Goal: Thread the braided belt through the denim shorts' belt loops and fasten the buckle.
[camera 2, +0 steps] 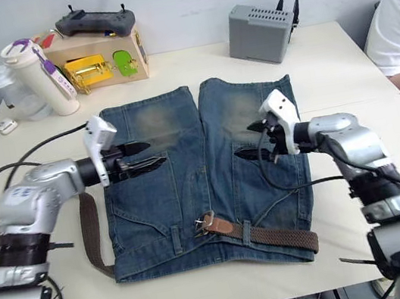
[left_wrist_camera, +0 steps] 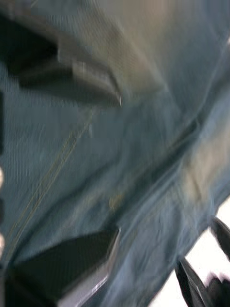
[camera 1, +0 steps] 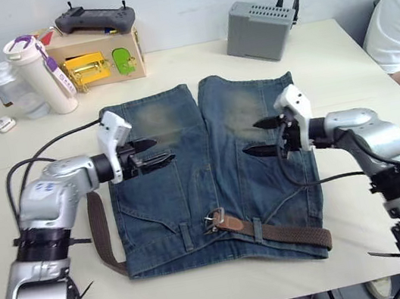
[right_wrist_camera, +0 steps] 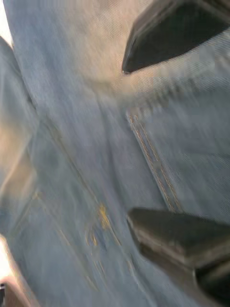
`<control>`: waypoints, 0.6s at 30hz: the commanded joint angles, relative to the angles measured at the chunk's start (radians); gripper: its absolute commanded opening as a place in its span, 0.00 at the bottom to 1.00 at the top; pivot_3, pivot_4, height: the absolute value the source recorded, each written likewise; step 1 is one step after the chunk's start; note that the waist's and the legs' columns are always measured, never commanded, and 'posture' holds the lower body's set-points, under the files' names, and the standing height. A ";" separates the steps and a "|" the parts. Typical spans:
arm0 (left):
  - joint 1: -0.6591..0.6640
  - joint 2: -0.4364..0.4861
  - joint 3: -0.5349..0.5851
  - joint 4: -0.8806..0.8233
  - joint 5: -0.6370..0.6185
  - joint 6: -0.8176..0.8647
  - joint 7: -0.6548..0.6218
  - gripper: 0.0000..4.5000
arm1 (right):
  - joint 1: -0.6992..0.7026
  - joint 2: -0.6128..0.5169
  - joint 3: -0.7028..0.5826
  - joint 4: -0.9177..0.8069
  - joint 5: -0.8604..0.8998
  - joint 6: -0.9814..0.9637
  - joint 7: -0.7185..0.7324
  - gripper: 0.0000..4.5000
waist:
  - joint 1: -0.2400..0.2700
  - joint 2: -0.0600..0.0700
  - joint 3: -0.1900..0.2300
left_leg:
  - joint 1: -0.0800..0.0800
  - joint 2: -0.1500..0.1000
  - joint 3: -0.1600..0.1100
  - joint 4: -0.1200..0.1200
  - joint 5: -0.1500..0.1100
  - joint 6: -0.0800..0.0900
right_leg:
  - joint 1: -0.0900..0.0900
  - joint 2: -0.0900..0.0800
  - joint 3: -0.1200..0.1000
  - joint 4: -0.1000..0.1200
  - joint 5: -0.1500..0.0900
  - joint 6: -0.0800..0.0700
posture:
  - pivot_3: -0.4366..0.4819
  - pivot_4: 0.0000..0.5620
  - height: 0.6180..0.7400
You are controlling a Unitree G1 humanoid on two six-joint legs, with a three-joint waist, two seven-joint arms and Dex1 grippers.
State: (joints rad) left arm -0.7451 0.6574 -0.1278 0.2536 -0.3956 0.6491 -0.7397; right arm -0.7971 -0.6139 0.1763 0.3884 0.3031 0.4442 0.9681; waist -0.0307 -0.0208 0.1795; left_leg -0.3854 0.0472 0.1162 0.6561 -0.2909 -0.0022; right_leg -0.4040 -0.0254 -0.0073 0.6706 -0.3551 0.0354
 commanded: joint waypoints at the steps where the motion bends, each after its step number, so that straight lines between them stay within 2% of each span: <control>1: -0.034 -0.016 -0.039 0.082 0.110 -0.066 0.011 0.99 | -0.031 0.014 0.009 0.117 -0.086 -0.062 -0.025 1.00 | 0.000 0.000 0.000 | -0.003 0.000 0.001 0.001 0.000 0.000 | -0.004 0.000 0.001 0.003 0.000 0.000 | 0.48 0.27 0.96; 3: -0.028 -0.014 -0.083 0.111 0.160 -0.061 -0.022 0.99 | -0.036 0.020 0.020 0.164 -0.110 -0.048 -0.005 1.00 | 0.000 0.000 0.000 | -0.006 0.000 0.002 0.004 0.000 0.000 | -0.007 0.000 0.002 0.006 0.000 0.000 | 0.48 0.27 0.96; 6: -0.016 -0.054 -0.084 0.161 0.181 -0.025 -0.008 0.99 | -0.030 0.037 0.019 0.206 -0.119 0.020 0.018 1.00 | -0.001 0.000 0.000 | -0.006 0.000 0.004 0.006 0.000 0.000 | -0.009 0.000 0.004 0.009 0.000 0.000 | 0.48 0.27 0.96; 11: 0.029 -0.086 -0.126 0.156 0.228 0.002 -0.033 0.99 | 0.009 0.037 0.064 0.204 -0.175 0.086 0.025 1.00 | 0.001 0.000 -0.006 | 0.000 0.000 0.004 0.008 0.001 0.000 | -0.004 0.000 0.004 0.013 0.000 0.000 | 0.48 0.27 0.96; 14: 0.057 -0.109 -0.121 0.130 0.229 0.018 -0.038 0.83 | 0.054 0.045 0.074 0.147 -0.162 0.186 0.044 0.84 | 0.002 -0.002 -0.018 | 0.000 0.000 0.004 0.007 0.000 0.000 | -0.003 0.000 0.004 0.012 0.000 0.000 | 0.48 0.27 0.96; 15: 0.065 -0.115 -0.117 0.119 0.231 0.024 -0.039 0.73 | 0.066 0.048 0.072 0.128 -0.158 0.209 0.042 0.74 | 0.002 -0.002 -0.022 | 0.001 0.000 0.004 0.007 0.000 0.000 | -0.003 0.000 0.004 0.011 0.000 0.000 | 0.48 0.27 0.96; 16: 0.070 -0.119 -0.112 0.107 0.232 0.029 -0.038 0.67 | 0.073 0.052 0.065 0.113 -0.152 0.224 0.039 0.67 | 0.002 -0.003 -0.024 | 0.001 0.000 0.004 0.006 0.000 0.000 | -0.002 0.000 0.004 0.011 0.000 0.000 | 0.48 0.27 0.96; 17: 0.077 -0.121 -0.107 0.090 0.231 0.037 -0.037 0.55 | 0.078 0.055 0.059 0.101 -0.149 0.231 0.036 0.54 | 0.002 -0.003 -0.025 | 0.002 0.000 0.003 0.006 0.000 0.000 | -0.001 0.000 0.004 0.010 0.000 0.000 | 0.48 0.27 0.96; 18: 0.081 -0.122 -0.102 0.079 0.231 0.043 -0.037 0.46 | 0.081 0.057 0.054 0.092 -0.148 0.237 0.035 0.45 | 0.002 -0.004 -0.025 | 0.004 0.000 0.003 0.006 -0.001 0.000 | 0.002 -0.001 0.004 0.010 0.000 0.000 | 0.48 0.27 0.96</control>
State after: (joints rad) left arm -0.7009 0.5542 -0.1902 0.3367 -0.1668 0.6476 -0.7448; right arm -0.7646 -0.5779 0.1879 0.4693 0.1571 0.6214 0.9774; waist -0.0283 -0.0244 0.1547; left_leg -0.3745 0.0477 0.1188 0.6598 -0.2926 -0.0017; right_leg -0.3947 -0.0259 -0.0036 0.6772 -0.3553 0.0351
